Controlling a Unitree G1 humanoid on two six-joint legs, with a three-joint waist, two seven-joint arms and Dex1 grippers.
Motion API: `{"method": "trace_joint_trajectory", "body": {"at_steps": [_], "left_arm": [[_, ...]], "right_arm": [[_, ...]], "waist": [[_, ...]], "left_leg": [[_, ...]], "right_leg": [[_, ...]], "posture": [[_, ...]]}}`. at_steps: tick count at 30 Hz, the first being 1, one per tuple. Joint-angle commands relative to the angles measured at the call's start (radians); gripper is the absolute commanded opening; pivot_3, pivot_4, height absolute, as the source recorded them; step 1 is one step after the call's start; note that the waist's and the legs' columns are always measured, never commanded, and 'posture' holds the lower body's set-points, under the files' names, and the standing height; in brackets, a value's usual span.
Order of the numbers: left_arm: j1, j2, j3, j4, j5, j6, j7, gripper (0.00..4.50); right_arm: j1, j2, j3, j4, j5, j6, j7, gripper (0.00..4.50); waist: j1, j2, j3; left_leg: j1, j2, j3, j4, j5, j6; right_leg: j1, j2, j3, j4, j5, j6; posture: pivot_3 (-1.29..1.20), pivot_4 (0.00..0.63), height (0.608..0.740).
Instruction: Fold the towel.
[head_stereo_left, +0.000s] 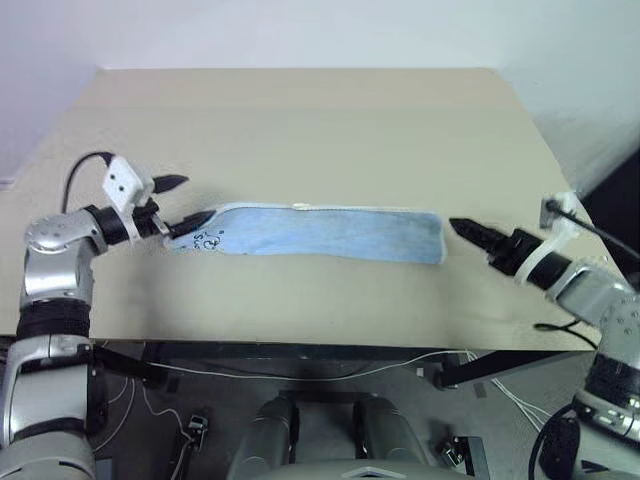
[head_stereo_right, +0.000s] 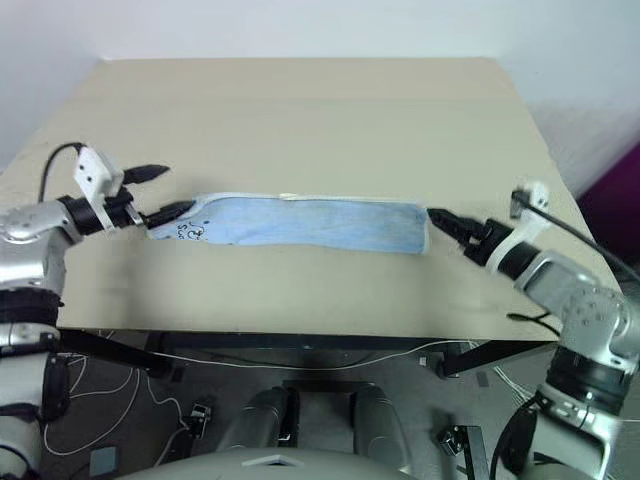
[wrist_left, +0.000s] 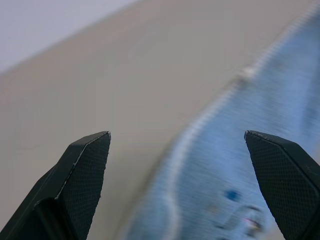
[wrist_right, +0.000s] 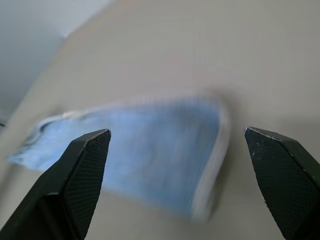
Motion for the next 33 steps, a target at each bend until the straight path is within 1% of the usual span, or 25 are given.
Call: {"method": "trace_joint_trajectory", "body": {"at_steps": [1, 5, 9, 13, 17, 19, 22, 24, 27, 33], "left_arm": [[0.020, -0.012, -0.029, -0.143, -0.040, 0.050, -0.038, 4.50], [0.056, -0.044, -0.063, -0.263, -0.057, 0.100, -0.049, 4.50], [0.076, -0.062, -0.074, -0.320, -0.070, 0.132, -0.043, 4.50], [0.088, -0.077, -0.080, -0.323, -0.072, 0.141, -0.030, 4.50], [0.113, -0.098, -0.085, -0.361, -0.083, 0.154, -0.016, 4.50], [0.122, -0.108, -0.088, -0.375, -0.082, 0.158, -0.009, 4.50], [0.123, -0.120, -0.089, -0.380, -0.082, 0.163, 0.004, 4.50], [0.122, -0.126, -0.090, -0.390, -0.084, 0.167, 0.009, 4.50], [0.126, -0.129, -0.090, -0.400, -0.084, 0.168, 0.015, 4.50], [0.139, -0.131, -0.084, -0.422, -0.090, 0.177, 0.030, 4.50]], "right_arm": [[-0.025, 0.072, -0.137, -0.054, 0.149, 0.154, -0.187, 4.48], [-0.016, 0.155, -0.216, -0.059, 0.250, 0.254, -0.350, 4.48], [0.032, 0.204, -0.238, -0.075, 0.368, 0.294, -0.465, 4.48], [0.063, 0.244, -0.173, -0.060, 0.554, 0.168, -0.629, 4.48], [0.081, 0.248, -0.079, -0.018, 0.694, 0.008, -0.774, 4.48], [0.080, 0.245, -0.028, 0.008, 0.720, -0.055, -0.807, 4.48], [0.072, 0.227, 0.035, 0.044, 0.729, -0.126, -0.815, 4.48], [0.064, 0.220, 0.063, 0.075, 0.712, -0.174, -0.815, 4.48], [0.057, 0.221, 0.084, 0.121, 0.683, -0.253, -0.831, 4.48], [0.040, 0.226, 0.111, 0.165, 0.638, -0.388, -0.812, 4.48]], "waist": [[0.002, 0.000, 0.000], [0.001, 0.000, 0.000], [-0.003, 0.000, 0.000], [-0.005, 0.000, -0.001], [-0.006, 0.000, -0.001], [-0.005, 0.000, -0.001], [-0.006, 0.000, -0.001], [-0.009, -0.001, -0.001], [-0.019, -0.001, -0.002], [-0.026, -0.003, -0.002]], "left_leg": [[0.000, 0.000, 0.000, 0.000, 0.000, 0.000], [0.001, 0.000, 0.000, 0.000, 0.000, 0.000], [0.001, 0.000, 0.000, -0.001, 0.000, 0.000], [0.004, 0.001, 0.001, -0.002, 0.000, 0.000], [0.007, 0.001, 0.003, -0.003, 0.000, 0.000], [0.007, 0.001, 0.002, -0.003, 0.000, 0.000], [0.007, 0.001, 0.003, -0.003, 0.000, 0.000], [0.008, 0.001, 0.003, -0.003, 0.000, 0.000], [0.011, 0.002, 0.003, -0.003, 0.000, 0.000], [0.023, 0.003, 0.003, -0.005, 0.000, 0.001]], "right_leg": [[0.000, 0.000, 0.000, 0.000, 0.000, 0.000], [0.001, 0.000, 0.000, 0.000, 0.000, 0.000], [0.001, 0.001, 0.000, 0.000, 0.000, 0.000], [0.003, 0.001, 0.000, 0.000, 0.000, 0.000], [0.005, 0.001, 0.002, 0.000, 0.000, 0.000], [0.005, 0.001, 0.002, -0.001, 0.000, 0.000], [0.005, 0.002, 0.002, -0.001, 0.000, 0.000], [0.006, 0.002, 0.002, -0.001, 0.000, 0.000], [0.009, 0.003, 0.002, -0.001, 0.000, 0.000], [0.023, 0.003, 0.002, -0.005, 0.000, 0.000]], "posture": [[0.00, 0.150, 0.740], [0.00, 0.150, 0.740], [0.00, 0.150, 0.740], [0.00, 0.150, 0.740], [0.00, 0.150, 0.740], [0.00, 0.150, 0.740], [0.00, 0.150, 0.740], [0.00, 0.150, 0.740], [0.00, 0.150, 0.740], [0.00, 0.150, 0.740]]}}
